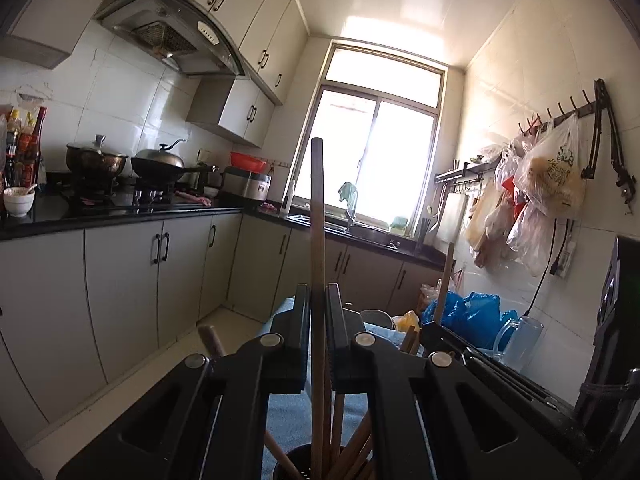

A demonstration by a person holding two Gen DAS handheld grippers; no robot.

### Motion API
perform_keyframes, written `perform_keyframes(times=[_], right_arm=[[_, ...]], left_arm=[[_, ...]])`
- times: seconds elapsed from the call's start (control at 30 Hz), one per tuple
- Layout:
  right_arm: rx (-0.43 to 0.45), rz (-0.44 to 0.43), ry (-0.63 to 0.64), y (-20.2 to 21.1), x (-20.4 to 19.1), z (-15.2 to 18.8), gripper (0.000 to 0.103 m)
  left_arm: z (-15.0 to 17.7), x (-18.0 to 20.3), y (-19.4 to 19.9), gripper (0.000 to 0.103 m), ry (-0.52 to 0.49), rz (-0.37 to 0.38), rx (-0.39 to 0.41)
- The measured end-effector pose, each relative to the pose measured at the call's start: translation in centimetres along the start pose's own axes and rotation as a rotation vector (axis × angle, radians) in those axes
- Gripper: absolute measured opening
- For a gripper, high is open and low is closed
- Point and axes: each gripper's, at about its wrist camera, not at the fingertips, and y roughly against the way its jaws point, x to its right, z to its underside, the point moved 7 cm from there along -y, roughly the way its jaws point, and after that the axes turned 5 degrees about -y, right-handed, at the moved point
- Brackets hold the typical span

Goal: Organize utensils

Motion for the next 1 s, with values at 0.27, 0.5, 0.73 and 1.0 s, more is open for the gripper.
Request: perform_keyframes(times=[0.27, 0.5, 0.73, 1.0], right_arm=[[-0.021, -0.017, -0.036, -0.2, 0.3, 0.2, 0.009], [-0.005, -0.017, -0.055, 0.7, 0.5, -0.5, 0.009], [0.02, -0.016, -0.065, 2.9, 1.1, -1.4, 0.023], [0.01, 0.026, -0.07, 6.0, 3.0, -0.7, 0.042]], left_arm=[[-0.2, -0.8, 0.3, 0.007, 0.04, 0.007, -0.032], [-0.8, -1.4, 1.8, 0.032, 0.072, -0.022, -0.05], [-1.4, -1.5, 4.9, 0.07, 0.023, -0.136, -0.029], [-0.3, -1.4, 7.6, 0.094, -0.009, -0.234, -0.076]])
